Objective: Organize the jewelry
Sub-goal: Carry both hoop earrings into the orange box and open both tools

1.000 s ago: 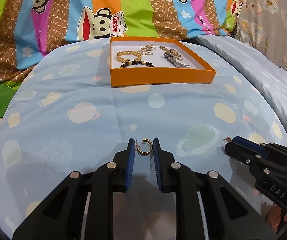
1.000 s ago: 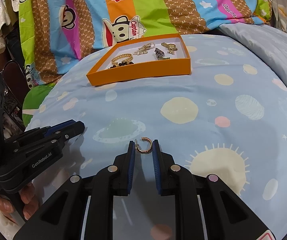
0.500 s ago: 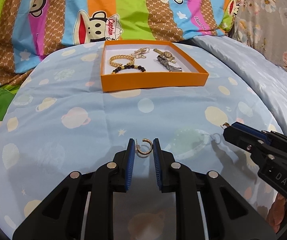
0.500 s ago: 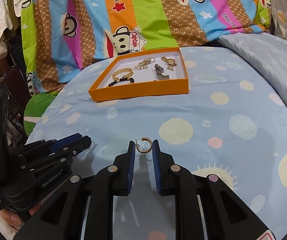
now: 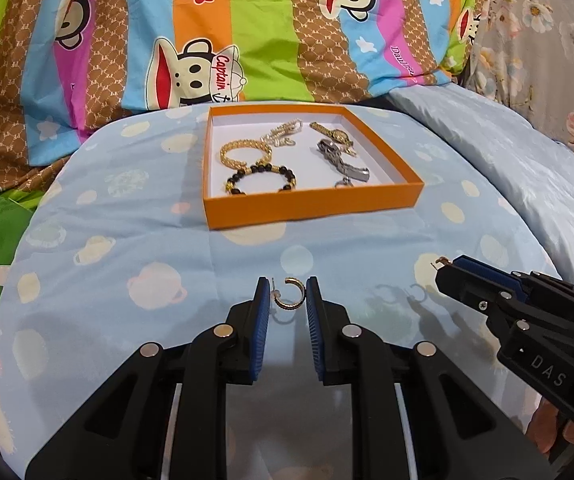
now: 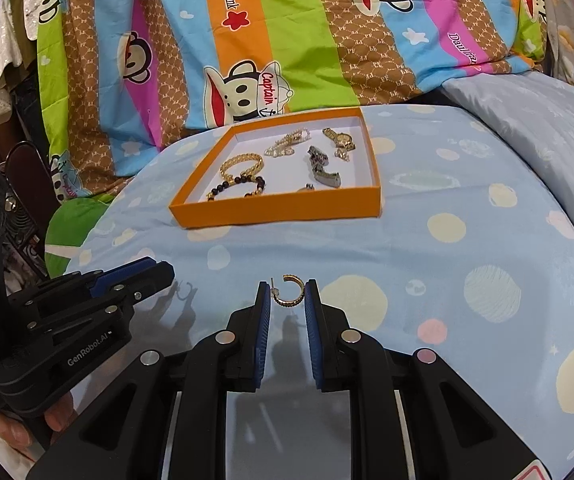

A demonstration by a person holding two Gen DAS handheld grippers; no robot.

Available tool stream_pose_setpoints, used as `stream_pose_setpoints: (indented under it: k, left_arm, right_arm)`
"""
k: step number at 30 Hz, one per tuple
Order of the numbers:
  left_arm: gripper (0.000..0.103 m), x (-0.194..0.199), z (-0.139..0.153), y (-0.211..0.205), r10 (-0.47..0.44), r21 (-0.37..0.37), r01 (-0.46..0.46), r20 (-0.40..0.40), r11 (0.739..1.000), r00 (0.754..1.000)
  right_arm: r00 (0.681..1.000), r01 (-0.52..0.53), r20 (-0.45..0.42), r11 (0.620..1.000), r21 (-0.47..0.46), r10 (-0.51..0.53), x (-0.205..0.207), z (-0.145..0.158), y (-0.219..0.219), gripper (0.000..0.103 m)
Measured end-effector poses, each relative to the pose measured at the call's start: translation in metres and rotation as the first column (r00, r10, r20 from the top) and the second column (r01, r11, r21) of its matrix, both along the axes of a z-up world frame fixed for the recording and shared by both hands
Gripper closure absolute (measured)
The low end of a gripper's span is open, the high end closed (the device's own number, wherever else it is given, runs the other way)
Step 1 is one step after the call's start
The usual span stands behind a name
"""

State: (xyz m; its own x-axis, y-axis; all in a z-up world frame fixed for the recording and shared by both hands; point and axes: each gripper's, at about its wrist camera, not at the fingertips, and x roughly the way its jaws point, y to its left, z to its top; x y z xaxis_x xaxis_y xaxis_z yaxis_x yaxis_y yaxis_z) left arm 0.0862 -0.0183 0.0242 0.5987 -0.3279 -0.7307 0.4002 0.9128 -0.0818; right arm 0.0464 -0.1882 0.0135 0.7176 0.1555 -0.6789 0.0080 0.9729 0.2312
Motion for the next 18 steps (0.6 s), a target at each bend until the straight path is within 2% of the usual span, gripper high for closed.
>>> stream_pose_setpoints:
  k: [18]
  left_arm:
    - [0.085, 0.077, 0.032, -0.018, 0.028, -0.036, -0.025, 0.087, 0.999, 0.996]
  right_arm:
    - [0.997, 0.012, 0.071, 1.000, -0.024, -0.010, 0.082, 0.028, -0.018, 0.087]
